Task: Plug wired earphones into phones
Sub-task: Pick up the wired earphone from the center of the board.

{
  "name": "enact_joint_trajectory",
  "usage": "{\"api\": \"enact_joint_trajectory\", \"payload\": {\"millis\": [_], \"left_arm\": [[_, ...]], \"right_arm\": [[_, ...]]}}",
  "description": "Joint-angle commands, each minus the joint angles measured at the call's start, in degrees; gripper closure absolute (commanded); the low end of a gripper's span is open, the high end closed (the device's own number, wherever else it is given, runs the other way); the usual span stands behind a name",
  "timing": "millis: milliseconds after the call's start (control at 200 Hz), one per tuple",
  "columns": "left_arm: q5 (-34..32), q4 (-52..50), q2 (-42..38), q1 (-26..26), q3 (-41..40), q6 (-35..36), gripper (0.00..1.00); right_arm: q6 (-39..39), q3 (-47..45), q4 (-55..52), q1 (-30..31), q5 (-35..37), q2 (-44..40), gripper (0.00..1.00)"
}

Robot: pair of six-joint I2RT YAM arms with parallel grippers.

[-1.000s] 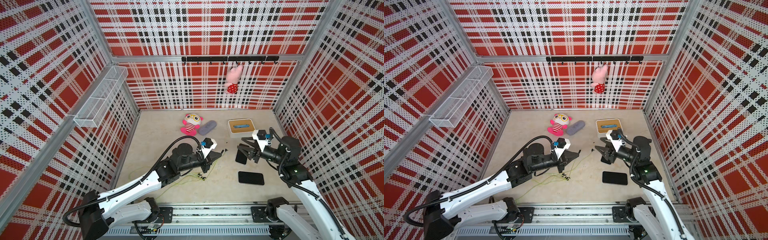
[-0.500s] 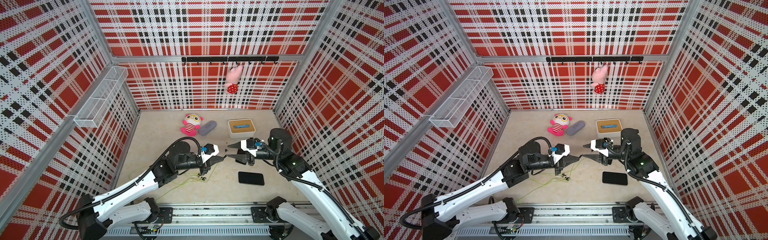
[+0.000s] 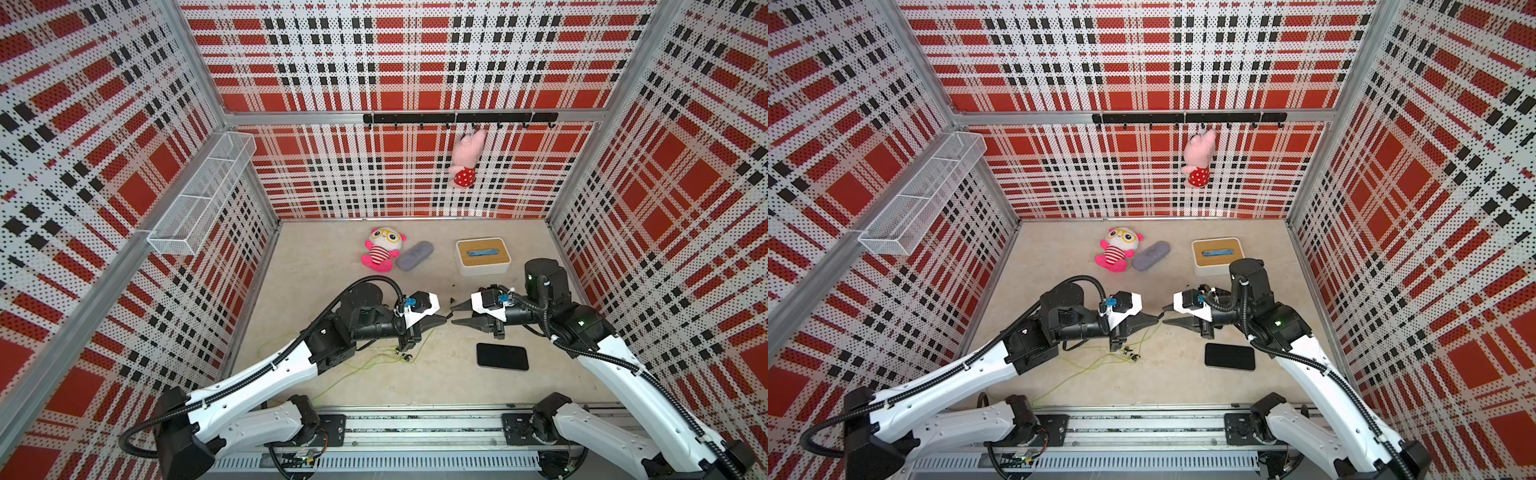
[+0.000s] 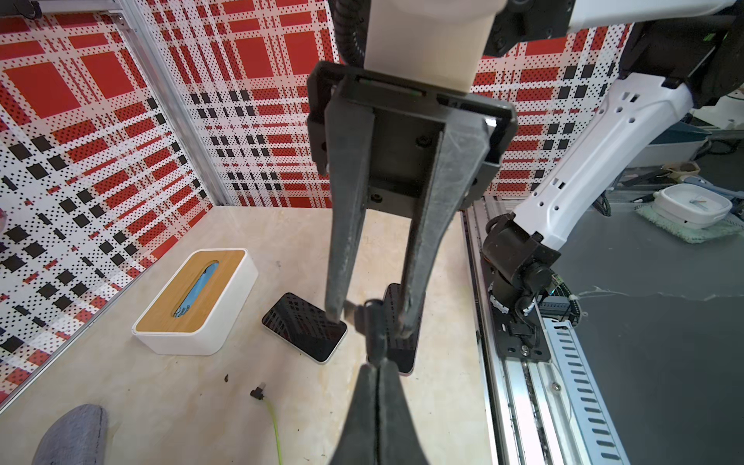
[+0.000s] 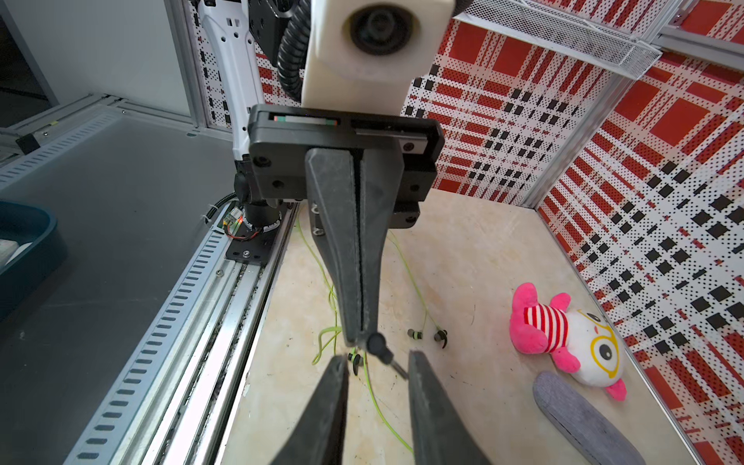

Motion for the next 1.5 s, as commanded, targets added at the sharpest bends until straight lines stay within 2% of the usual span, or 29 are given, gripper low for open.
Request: {"api": "enact_joint_trajectory", "payload": {"millis": [0,215,386,431,461,536,571,671,802,907,1012,1318,1493], "left_arm": [[0.2,-0.7,0.1,0.1,1.2,0.8,1.0],[-1.1,1.0,-0.6,0.1,-0.3,0.1,1.0],[-3.7,1.4,-1.0,-0.2,-0.5,0.3,1.0],[-6.8,1.9,-1.2,-0.8,-0.6,0.1,0.73],[-8.9,2.6,-1.5,-1.3,-0.9,0.0,0.6],[-14.2,5.2,-2.8,-3.2,-2.3,0.4,0.34],[-16.3,6.8,-3.5,-4.4,-3.1,0.8,0.31],[-18.7,10.6,-3.9,-6.7,-4.2,1.6,0.35],[-16.4,10.6,-1.9,-7.6,-3.2,1.7,0.5],[-14.5,10.7,-0.9,-7.9,-3.1,1.8,0.56],[-13.7,10.5,-0.9,-7.9,-3.4,2.0,0.65],[-12.0,10.6,-0.4,-7.7,-3.6,2.2,0.72],[-11.5,10.2,0.4,-7.8,-3.1,2.4,0.81]], "right_arm": [[-2.1,1.4,-0.2,0.6,-1.4,0.1,0.77],[-2.0,0.9,0.0,0.7,-1.3,0.0,0.86],[-1.6,0.1,0.2,0.7,-1.4,-0.4,1.0],[-1.5,-0.1,0.2,0.7,-1.1,-0.6,1.0],[-1.1,-0.7,0.5,0.7,-0.6,-0.8,1.0],[1.8,-2.9,3.0,0.7,1.2,-2.4,1.0],[3.0,-4.1,3.9,0.7,1.4,-3.0,1.0],[5.7,-7.0,6.5,0.7,1.6,-5.2,1.0],[10.1,-9.6,11.2,0.7,1.5,-7.7,1.0],[11.3,-10.5,12.7,0.7,1.6,-8.7,1.0],[11.1,-10.6,12.1,0.7,1.7,-9.2,1.0],[11.5,-10.2,11.9,0.7,0.0,-9.1,1.0],[11.3,-10.1,11.7,0.7,-0.3,-8.9,1.0]]}}
